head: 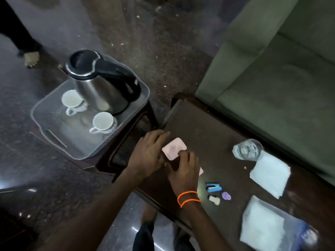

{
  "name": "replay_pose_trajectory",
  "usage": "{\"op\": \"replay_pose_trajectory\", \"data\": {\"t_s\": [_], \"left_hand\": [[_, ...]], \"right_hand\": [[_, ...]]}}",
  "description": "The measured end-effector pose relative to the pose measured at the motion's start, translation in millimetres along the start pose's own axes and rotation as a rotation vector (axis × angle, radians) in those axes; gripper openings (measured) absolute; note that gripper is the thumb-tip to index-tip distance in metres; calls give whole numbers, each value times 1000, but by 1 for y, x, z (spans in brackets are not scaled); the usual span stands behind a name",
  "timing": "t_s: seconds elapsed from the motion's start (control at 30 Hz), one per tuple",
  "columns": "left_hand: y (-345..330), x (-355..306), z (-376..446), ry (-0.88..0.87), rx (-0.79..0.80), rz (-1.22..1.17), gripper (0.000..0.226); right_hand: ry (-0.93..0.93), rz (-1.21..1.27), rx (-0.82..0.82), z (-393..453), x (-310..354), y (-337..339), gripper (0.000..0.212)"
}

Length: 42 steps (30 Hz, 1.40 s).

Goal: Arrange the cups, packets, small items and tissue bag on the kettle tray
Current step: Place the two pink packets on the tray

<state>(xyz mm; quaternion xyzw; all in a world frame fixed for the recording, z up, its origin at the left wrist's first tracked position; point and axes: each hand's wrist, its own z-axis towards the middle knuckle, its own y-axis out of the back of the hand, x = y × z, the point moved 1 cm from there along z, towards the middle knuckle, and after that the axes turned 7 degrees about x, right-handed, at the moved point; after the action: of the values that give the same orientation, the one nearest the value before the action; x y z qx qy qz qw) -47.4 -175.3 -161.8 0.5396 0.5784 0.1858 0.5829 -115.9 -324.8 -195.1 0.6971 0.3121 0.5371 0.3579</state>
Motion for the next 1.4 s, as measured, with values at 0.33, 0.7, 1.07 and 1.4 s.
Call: {"op": "replay_pose_trajectory", "data": {"t_s": [0.33,0.7,1.07,1.4], "left_hand": [[-43,4,69,-306,449,247,94],[-26,2,56,-220,418,91,58],[124,70,-14,-97,335,83,84],[217,165,-83,87,270,122,102]], "right_hand": [[-142,-104,113,-14,-70,-10,66],[-64,-32,20,-6,-43,6,59],[197,47,42,17,116,13,59],[363,150,79,15,244,-28,56]]}}
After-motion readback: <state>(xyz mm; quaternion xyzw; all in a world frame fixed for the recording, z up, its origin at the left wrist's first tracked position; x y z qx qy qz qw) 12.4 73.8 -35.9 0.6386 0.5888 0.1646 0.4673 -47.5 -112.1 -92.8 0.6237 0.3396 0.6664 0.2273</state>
